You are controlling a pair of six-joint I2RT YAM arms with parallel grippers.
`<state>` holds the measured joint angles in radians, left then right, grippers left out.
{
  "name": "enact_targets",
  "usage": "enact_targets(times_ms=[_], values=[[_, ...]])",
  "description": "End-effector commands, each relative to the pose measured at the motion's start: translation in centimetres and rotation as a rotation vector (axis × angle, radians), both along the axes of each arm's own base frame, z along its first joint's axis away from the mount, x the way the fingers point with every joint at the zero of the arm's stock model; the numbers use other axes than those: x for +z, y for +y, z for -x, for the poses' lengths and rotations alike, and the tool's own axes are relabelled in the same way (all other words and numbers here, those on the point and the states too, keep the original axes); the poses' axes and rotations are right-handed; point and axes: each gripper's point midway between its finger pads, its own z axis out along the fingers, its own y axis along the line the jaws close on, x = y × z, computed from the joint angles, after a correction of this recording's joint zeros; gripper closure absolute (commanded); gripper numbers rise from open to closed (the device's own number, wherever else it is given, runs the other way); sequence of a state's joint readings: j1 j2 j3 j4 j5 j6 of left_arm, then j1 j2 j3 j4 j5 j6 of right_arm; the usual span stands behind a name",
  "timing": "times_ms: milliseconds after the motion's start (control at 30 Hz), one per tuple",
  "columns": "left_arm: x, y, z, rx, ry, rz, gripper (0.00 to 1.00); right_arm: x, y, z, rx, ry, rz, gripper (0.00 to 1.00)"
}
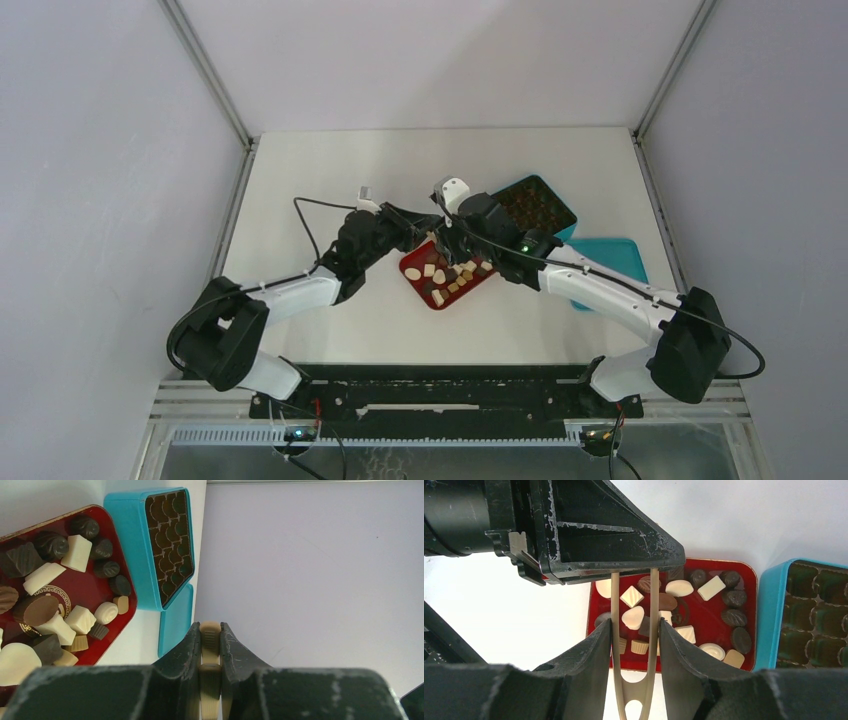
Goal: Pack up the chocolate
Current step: Adjust the clamp.
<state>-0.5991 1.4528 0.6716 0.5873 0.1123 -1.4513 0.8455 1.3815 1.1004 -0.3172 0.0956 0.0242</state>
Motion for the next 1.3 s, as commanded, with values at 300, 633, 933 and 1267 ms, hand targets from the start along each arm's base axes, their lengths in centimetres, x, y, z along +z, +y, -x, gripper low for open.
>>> enact_targets(times_ms=[300,633,933,1267], values=[[4.0,-0.1,-0.3,-0.010,-0.048,0.095,1.00,1.6,1.0,-0.3,0.025,-0.068,-0.049,0.53],[4.2,-0.3,-0.3,-0.018,-0.035,0.123,1.00,1.2,1.0,-0.4,0.036,-0.077,-0.027,0.54],[3.8,-0.1,-0.2,-0.022,-0.026,0.128,0.92,2.1,0.7,-0.2,0.031,-0.105,-0.059,0.62],[1.2,0.1,0.4,-0.028,0.023,0.096,0.78,4.6,0.5,0.0,0.008,-0.134,-0.130,0.63]])
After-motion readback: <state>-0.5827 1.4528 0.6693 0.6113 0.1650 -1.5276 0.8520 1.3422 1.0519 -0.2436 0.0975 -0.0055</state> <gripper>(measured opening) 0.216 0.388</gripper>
